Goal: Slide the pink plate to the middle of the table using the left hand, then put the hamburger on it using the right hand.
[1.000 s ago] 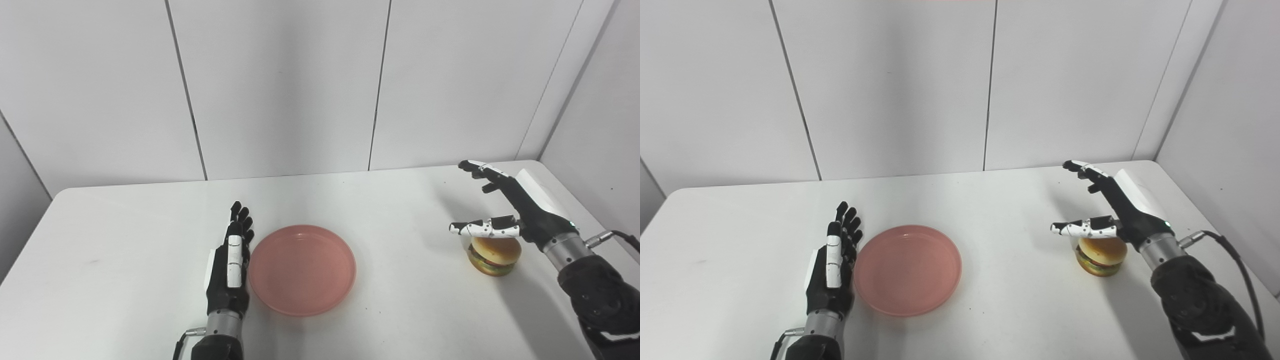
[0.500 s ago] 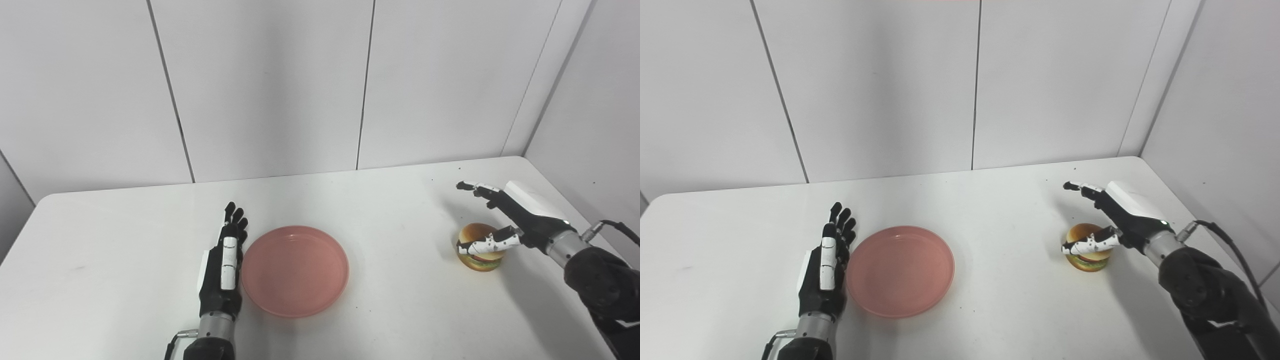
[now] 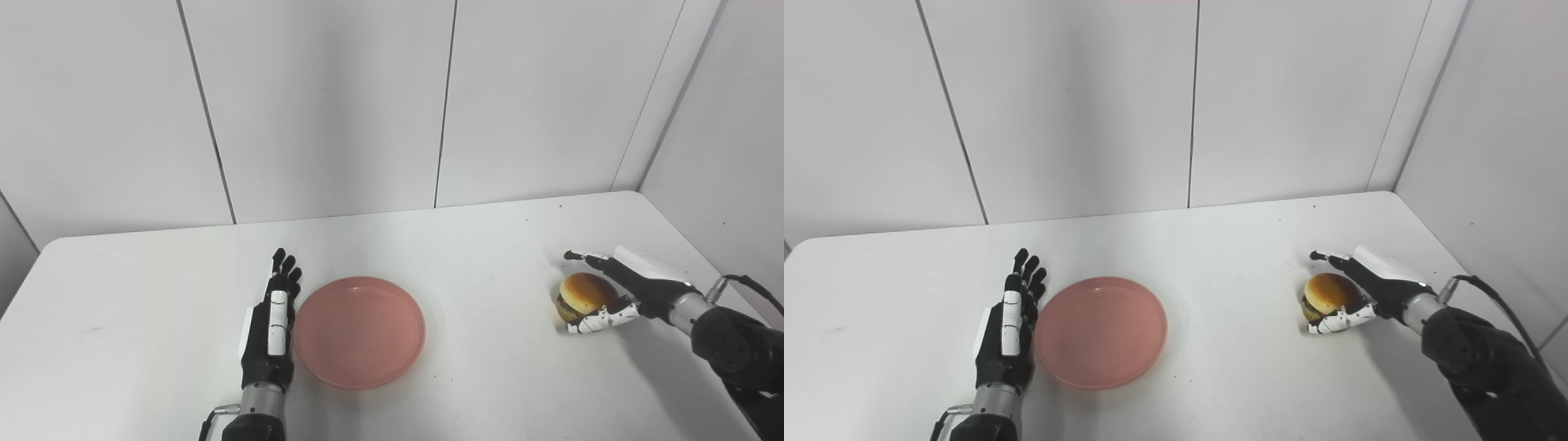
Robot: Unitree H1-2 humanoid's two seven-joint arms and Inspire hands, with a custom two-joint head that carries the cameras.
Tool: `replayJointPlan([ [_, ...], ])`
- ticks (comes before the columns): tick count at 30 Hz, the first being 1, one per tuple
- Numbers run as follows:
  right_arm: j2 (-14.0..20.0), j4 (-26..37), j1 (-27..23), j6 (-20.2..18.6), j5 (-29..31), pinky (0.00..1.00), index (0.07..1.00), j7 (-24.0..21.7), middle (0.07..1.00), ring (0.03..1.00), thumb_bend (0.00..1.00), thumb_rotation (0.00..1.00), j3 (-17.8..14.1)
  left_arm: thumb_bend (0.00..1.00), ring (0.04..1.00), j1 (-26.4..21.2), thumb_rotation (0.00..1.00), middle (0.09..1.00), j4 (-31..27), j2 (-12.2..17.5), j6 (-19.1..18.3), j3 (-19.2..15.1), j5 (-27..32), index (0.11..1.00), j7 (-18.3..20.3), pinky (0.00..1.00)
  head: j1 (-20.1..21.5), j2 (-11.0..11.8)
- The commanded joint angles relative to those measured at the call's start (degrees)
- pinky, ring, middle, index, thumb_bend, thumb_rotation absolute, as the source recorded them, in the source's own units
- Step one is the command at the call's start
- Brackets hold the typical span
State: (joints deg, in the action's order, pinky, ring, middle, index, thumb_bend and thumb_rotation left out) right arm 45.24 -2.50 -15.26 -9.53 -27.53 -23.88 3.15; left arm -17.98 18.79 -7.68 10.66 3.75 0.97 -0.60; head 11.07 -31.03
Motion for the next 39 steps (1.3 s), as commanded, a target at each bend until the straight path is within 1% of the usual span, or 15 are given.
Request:
replayJointPlan([
  [1, 1.2, -0.4, -3.3, 2.5, 0.0, 0.83, 0.895, 1.3, 0.939, 0.933, 0.94, 0.36, -0.2, 0.72, 0.974, 3.2, 1.0, 0.989, 1.2, 1.1, -0.1, -0.3, 0.1, 1.0, 0.6, 1.0, -0.1, -0.2],
  [2, 1.0, -1.1, -3.7, 2.8, 0.0, 0.82, 0.883, 1.5, 0.939, 0.925, 0.92, 0.31, 0.2, 0.73, 0.978, 3.3, 1.0, 0.992, 1.0, 1.1, -0.3, -0.3, 0.1, 1.0, 0.7, 1.0, -0.1, -0.3],
  [3, 0.9, -1.5, -3.9, 2.9, -0.1, 0.82, 0.878, 1.5, 0.938, 0.923, 0.91, 0.29, 0.4, 0.73, 0.981, 3.4, 1.0, 0.993, 0.8, 1.1, -0.5, -0.2, 0.1, 1.0, 0.7, 1.0, -0.1, -0.3],
  [7, 0.2, -3.3, -5.2, 4.2, -1.4, 0.84, 0.856, 3.0, 0.918, 0.929, 0.89, 0.25, 1.8, 0.72, 0.981, 3.1, 1.0, 0.992, 1.3, 0.7, -0.2, -0.5, 0.6, 1.0, 0.6, 1.0, -0.2, -0.3],
  [11, -1.1, -3.6, -5.6, 4.6, -2.3, 0.82, 0.828, 5.2, 0.894, 0.904, 0.85, 0.16, 2.0, 0.73, 0.987, 3.0, 1.0, 0.999, 1.5, 0.6, 0.0, -0.4, 0.6, 1.0, 0.8, 1.0, -0.4, -0.3],
  [13, -2.0, -4.4, -5.3, 6.9, -2.4, 0.79, 0.787, 8.4, 0.834, 0.845, 0.82, 0.07, 1.4, 0.72, 0.985, 3.1, 1.0, 0.996, 1.3, 0.3, -0.1, -0.5, 0.4, 0.997, 0.4, 1.0, -0.6, -0.3],
  [14, -2.6, -5.0, -5.1, 8.5, -2.2, 0.65, 0.733, 10.4, 0.743, 0.707, 0.77, 0.02, 0.9, 0.72, 0.983, 3.0, 1.0, 0.994, 1.4, 0.2, -0.1, -0.5, 0.3, 0.995, 0.3, 1.0, -0.7, -0.4],
  [15, -3.1, -5.6, -4.9, 10.2, -1.9, 0.58, 0.697, 12.4, 0.692, 0.63, 0.73, 0.01, 0.4, 0.73, 0.982, 3.1, 1.0, 0.993, 1.4, 0.1, -0.2, -0.5, 0.2, 0.994, 0.2, 1.0, -0.8, -0.4],
  [16, -3.6, -6.1, -4.7, 11.6, -1.9, 0.56, 0.69, 14.3, 0.682, 0.616, 0.72, 0.01, -0.1, 0.73, 0.982, 3.1, 1.0, 0.993, 1.3, 0.0, -0.4, -0.5, 0.1, 0.994, 0.1, 1.0, -0.9, -0.4],
  [17, -4.1, -6.3, -4.5, 12.4, -2.1, 0.5, 0.585, 15.8, 0.559, 0.555, 0.61, 0.0, -0.6, 0.73, 0.979, 3.2, 1.0, 0.991, 1.1, -0.1, -0.6, -0.5, 0.1, 0.992, 0.1, 1.0, -0.9, -0.4],
  [19, -5.0, -6.6, -4.3, 13.0, -2.3, 0.47, 0.53, 18.2, 0.493, 0.516, 0.55, 0.0, -1.6, 0.72, 0.981, 3.3, 1.0, 0.992, 1.2, -0.2, -0.4, -0.5, 0.2, 0.995, 0.2, 1.0, -1.1, -0.4],
  [24, -6.2, -5.8, -4.0, 13.8, -3.1, 0.46, 0.495, 22.0, 0.486, 0.488, 0.52, 0.0, -2.5, 0.72, 0.974, 3.3, 1.0, 0.986, 1.1, -0.8, -0.3, -0.7, -0.2, 0.986, -0.6, 1.0, -1.4, -0.4],
  [29, -5.8, -3.4, -4.5, 13.0, -3.3, 0.46, 0.491, 20.5, 0.491, 0.497, 0.52, 0.0, -2.1, 0.73, 0.974, 3.3, 1.0, 0.985, 0.7, -1.1, -1.3, -0.6, -0.4, 0.985, -0.7, 1.0, -1.7, -0.6],
  [33, -6.3, -1.4, -5.4, 13.2, -3.2, 0.43, 0.511, 19.6, 0.481, 0.45, 0.52, 0.0, -1.6, 0.73, 0.977, 3.1, 1.0, 0.988, 1.0, -1.2, -1.3, -0.6, -0.2, 0.989, -0.5, 1.0, -1.9, -0.6],
  [39, -7.5, 1.3, -6.7, 13.4, -3.3, 0.43, 0.517, 19.3, 0.488, 0.429, 0.52, 0.0, -0.9, 0.72, 0.987, 2.8, 1.0, 0.998, 1.6, -1.0, -0.8, -0.3, -0.4, 0.999, 0.0, 1.0, -2.5, -0.5],
])
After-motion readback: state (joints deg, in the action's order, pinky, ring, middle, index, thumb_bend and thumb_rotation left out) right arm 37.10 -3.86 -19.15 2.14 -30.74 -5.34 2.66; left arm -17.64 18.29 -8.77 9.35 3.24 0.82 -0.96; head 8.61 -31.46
